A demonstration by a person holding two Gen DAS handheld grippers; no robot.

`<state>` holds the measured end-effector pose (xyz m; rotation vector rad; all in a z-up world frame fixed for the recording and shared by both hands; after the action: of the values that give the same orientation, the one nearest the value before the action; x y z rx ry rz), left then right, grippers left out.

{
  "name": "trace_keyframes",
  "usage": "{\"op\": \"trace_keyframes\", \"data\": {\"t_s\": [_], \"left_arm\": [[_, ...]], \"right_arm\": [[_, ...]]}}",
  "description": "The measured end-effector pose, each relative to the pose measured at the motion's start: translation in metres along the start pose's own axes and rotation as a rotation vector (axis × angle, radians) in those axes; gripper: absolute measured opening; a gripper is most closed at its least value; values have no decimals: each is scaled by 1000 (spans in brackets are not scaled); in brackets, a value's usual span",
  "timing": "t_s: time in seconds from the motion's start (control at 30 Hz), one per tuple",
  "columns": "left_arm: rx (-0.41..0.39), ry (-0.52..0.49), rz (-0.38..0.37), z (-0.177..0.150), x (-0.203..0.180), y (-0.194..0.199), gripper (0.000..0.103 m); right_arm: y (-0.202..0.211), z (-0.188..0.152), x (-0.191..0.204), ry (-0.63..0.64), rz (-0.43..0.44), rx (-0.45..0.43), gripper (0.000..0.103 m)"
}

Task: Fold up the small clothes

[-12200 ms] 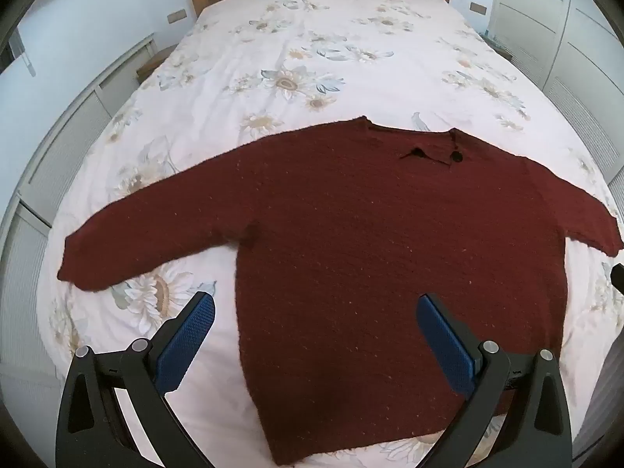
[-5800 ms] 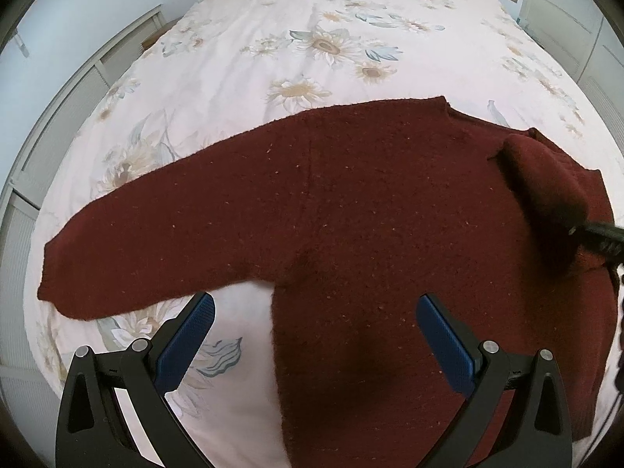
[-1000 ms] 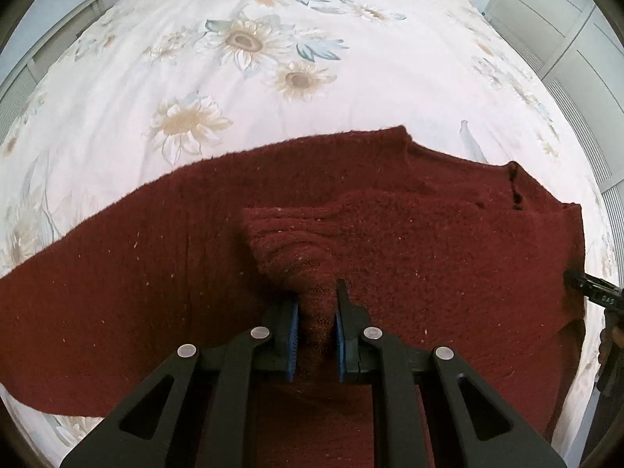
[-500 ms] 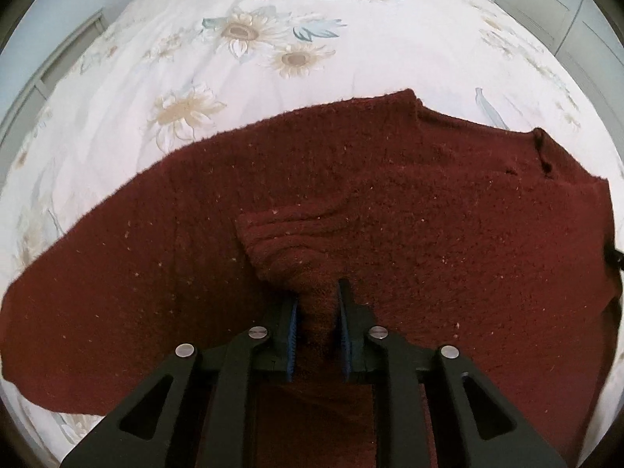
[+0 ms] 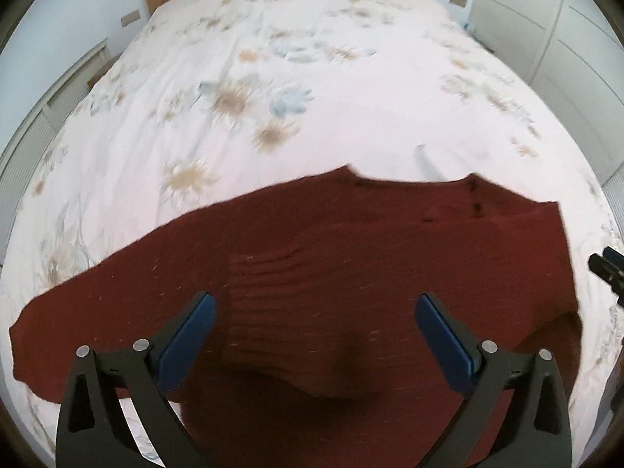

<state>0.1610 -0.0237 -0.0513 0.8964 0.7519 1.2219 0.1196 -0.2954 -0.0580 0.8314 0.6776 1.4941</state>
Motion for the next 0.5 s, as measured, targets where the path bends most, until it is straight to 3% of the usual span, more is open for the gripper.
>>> {"op": "trace_keyframes", "data": {"t_s": [0.2,0.33,0.5], "left_arm": [[-39,-68,21,-2,-33,-14,102],[-8,-68,15,-16,-37,-40,102],[70,-42,35,-41,-29,-76,102]], "right_arm": [[-18,-14,50,109,-22,-3,103],[-52,-35,66,149,-45,50,103],[-84,-65,58,170,-82,110,103]]}}
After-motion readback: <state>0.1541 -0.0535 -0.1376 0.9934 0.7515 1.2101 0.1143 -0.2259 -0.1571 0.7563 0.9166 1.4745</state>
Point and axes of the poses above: each gripper's, at about its wrist camera, not at the fingertips, and y roughly against the way its jaws point, x to its left, z to its top, the point moved 3 cm from there along -y, roughly the way its jaws point
